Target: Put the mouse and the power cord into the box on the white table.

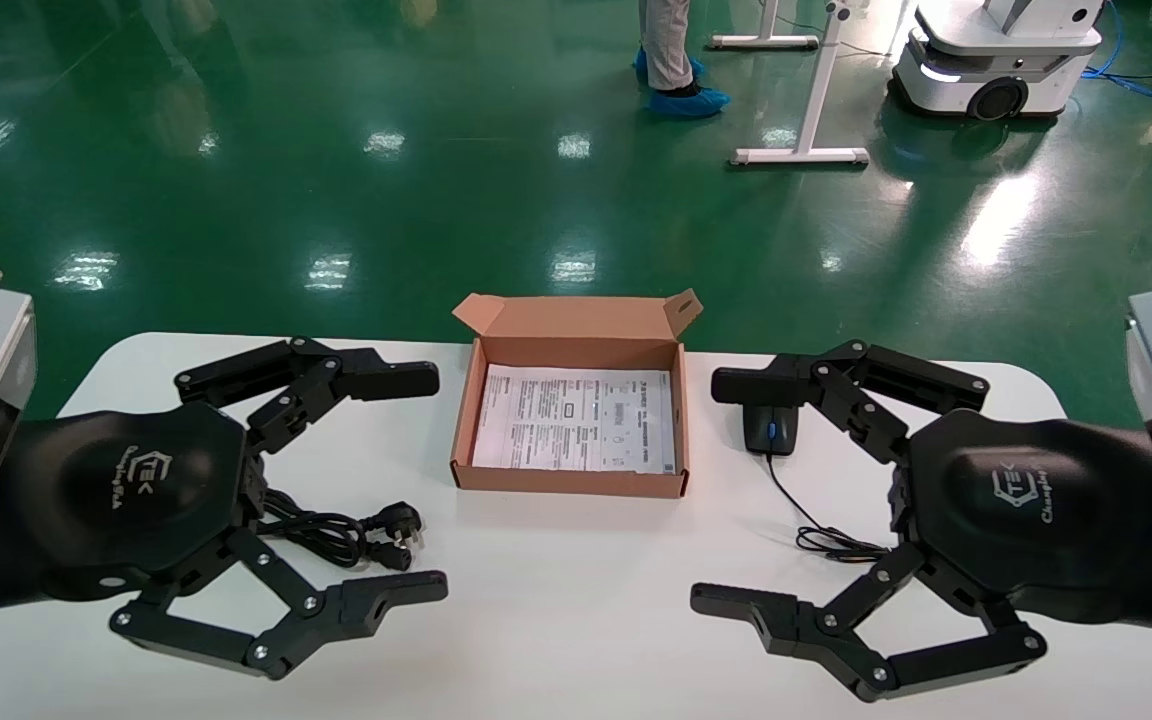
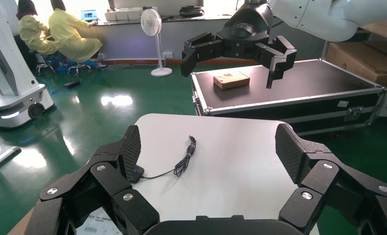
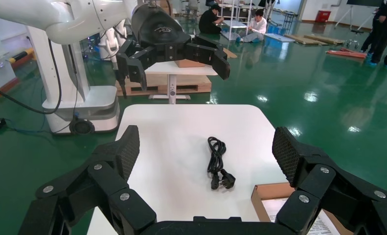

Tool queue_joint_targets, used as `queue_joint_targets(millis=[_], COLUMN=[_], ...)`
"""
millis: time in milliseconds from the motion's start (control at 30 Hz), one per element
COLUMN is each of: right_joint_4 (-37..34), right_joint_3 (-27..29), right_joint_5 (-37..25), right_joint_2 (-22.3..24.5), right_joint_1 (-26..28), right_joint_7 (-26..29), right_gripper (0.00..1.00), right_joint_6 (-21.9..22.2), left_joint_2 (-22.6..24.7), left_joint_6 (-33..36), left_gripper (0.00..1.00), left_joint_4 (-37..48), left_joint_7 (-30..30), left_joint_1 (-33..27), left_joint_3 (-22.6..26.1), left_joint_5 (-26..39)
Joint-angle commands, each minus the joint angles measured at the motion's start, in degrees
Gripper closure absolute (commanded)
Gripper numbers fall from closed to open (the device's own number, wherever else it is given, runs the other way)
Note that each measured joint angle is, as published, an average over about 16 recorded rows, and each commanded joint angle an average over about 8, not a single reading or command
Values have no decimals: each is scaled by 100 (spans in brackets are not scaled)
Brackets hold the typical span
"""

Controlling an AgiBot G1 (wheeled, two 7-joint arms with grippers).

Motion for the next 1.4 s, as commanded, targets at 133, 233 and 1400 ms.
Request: queue_joint_targets(millis=[133, 233, 1400], right_joint_4=[0, 0, -1700], right_joint_3=[0, 0, -1242], right_joint_5=[0, 0, -2857], right_joint_2=[0, 0, 339], right_joint_1=[0, 0, 1136], right_joint_7=[0, 0, -2863], right_gripper=[0, 0, 0], right_joint_6=[0, 0, -385], left_joint_2=[0, 0, 167], left_joint_6=[0, 0, 480], left_gripper=[0, 0, 0], left_joint_4=[0, 0, 818], left_joint_7=[0, 0, 899], left_joint_1=[0, 0, -2252], left_joint_3=[0, 0, 2458], left_joint_5=[0, 0, 3683])
